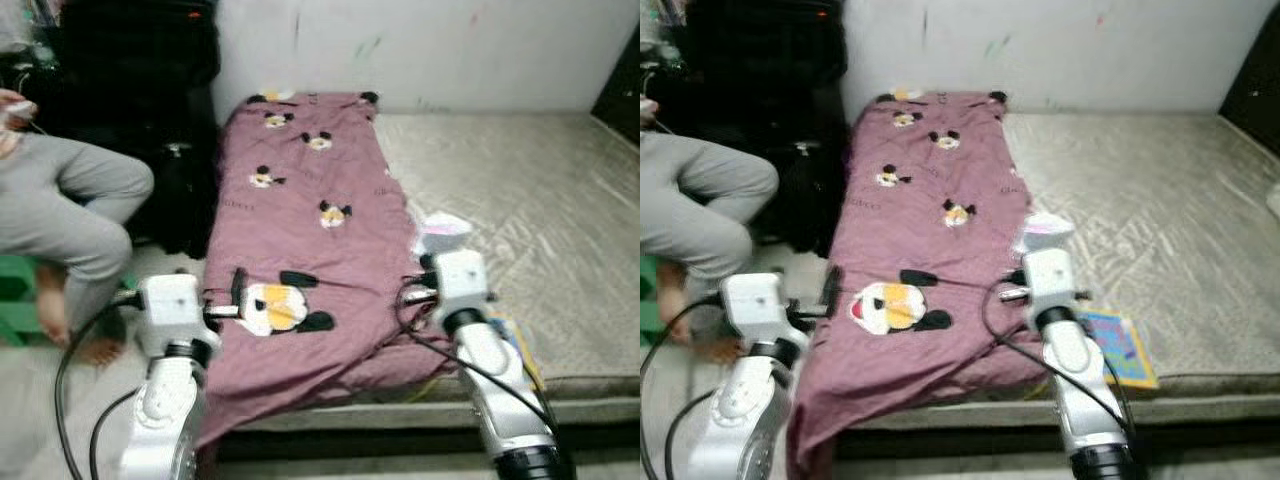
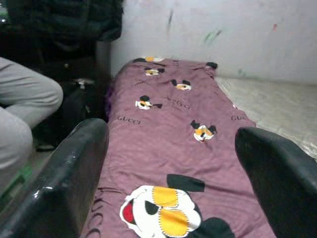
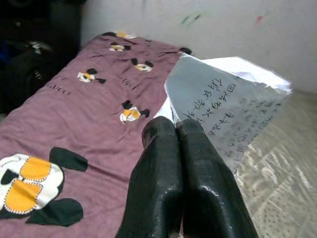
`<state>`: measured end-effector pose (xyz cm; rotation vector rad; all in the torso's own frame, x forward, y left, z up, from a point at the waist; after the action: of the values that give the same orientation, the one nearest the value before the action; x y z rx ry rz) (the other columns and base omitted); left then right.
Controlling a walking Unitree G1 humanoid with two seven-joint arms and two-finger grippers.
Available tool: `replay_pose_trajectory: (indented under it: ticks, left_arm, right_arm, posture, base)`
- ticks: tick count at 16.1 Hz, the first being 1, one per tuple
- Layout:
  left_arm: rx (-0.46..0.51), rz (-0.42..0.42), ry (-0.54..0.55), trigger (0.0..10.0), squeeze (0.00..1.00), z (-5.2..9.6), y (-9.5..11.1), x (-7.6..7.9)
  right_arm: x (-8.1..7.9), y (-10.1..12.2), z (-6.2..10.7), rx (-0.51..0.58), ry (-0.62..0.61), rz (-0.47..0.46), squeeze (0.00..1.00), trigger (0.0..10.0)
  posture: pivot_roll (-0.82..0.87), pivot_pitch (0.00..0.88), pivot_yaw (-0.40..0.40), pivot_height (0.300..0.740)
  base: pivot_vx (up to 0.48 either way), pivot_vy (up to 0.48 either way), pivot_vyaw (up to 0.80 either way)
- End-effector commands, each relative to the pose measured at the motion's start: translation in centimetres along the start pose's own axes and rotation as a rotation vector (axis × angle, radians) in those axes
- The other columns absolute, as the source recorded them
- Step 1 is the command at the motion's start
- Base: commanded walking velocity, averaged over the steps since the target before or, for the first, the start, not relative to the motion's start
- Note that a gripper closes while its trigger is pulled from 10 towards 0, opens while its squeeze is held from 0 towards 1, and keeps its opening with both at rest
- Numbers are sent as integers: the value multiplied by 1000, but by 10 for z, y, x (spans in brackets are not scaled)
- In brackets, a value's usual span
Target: Clean up the room
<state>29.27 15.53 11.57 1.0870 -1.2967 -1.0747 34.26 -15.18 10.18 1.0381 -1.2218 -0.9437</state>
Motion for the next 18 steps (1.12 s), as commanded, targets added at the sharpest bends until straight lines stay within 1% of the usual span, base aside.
replay_pose_trajectory:
  ticks: [1, 3, 18]
  left_arm:
    - [13, -18, 21, 10000, 0, -1, 5, -8]
    - [10, -25, 24, 10000, 0, -1, 4, -8]
    - [17, -38, 21, 10000, 0, -3, 5, -7]
  right_arm:
    - [-7, 9, -3, 27, 19, -8, 0, 10000]
    - [-8, 9, -3, 31, 32, 10, 0, 10000]
    - [-12, 11, -4, 44, 63, 16, 0, 10000]
  posture:
    - [48, 0, -22, 740]
    - [48, 0, -22, 740]
    - [44, 0, -24, 740]
  base:
    - [0, 274, 0]
    - [0, 0, 0]
    - [0, 0, 796]
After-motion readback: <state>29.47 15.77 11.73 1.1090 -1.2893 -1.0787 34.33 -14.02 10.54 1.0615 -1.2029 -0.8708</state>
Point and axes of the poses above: a point about 5 cm out from each wrist's last joint towards the gripper, its own z axis pointing back from the gripper into the wrist, its own y axis along the axis of the wrist's last joint, x = y × z, the point moved 4 cm from there along -z, pointing out of the wrist towards the gripper, and after that the axes turned 5 degrees about z, right-handed, at the moved point
